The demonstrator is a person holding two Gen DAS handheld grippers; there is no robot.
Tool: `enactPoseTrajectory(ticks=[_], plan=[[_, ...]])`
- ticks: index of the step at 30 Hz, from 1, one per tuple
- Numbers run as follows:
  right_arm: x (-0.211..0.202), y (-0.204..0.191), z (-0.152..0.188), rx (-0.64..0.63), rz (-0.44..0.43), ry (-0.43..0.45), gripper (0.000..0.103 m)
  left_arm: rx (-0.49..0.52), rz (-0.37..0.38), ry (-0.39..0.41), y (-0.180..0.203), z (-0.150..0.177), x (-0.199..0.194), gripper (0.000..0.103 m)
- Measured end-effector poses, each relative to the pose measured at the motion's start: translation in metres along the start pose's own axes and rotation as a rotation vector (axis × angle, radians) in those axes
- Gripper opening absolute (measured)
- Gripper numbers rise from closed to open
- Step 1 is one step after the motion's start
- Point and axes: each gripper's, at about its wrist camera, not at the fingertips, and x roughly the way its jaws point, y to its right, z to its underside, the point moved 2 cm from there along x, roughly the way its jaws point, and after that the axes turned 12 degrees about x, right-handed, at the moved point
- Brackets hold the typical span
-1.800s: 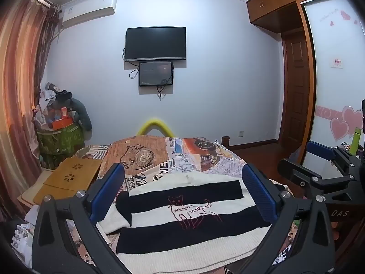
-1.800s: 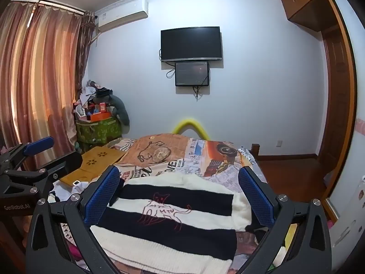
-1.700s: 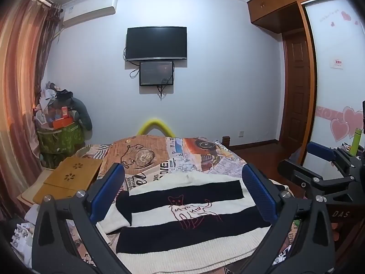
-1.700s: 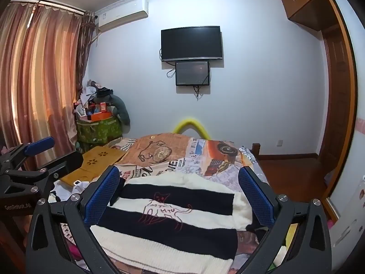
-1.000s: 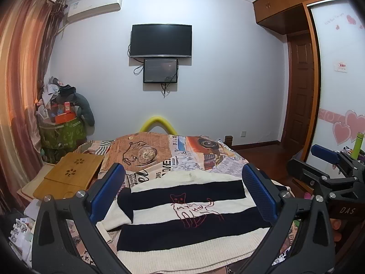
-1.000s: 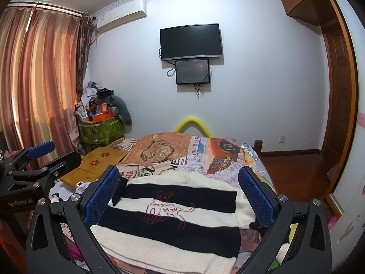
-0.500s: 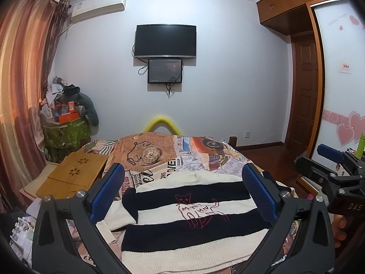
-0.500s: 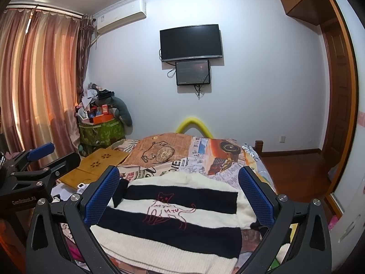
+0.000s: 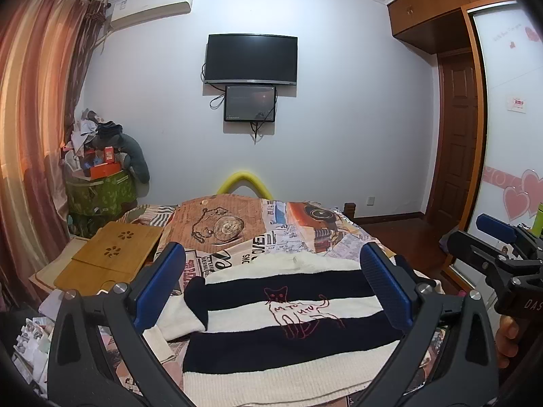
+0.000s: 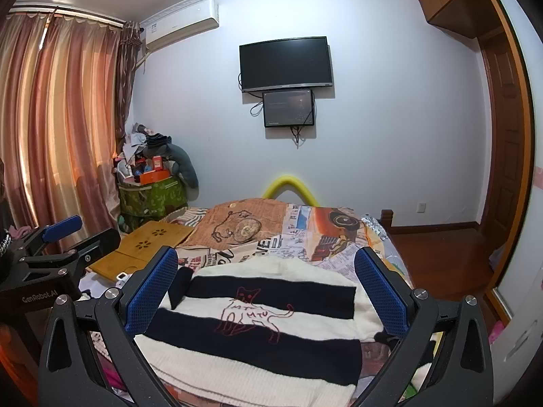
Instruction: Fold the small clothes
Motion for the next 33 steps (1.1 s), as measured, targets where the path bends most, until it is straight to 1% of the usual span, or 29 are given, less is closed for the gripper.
enactPoseTrajectory(ticks=[13,33], plan=[[0.0022,-0.0058,0.0015,0.001,-0.012,-0.004,0.103,-0.005,0.000,-0.006,-0.0047,0.0009,0.0005,0.103],[0.0057,-0.0026,0.0040,0.000,-0.013,-0.014,0.103,-0.020,-0.008,-0.015,-0.0086,0.0032,0.0076,0.103]])
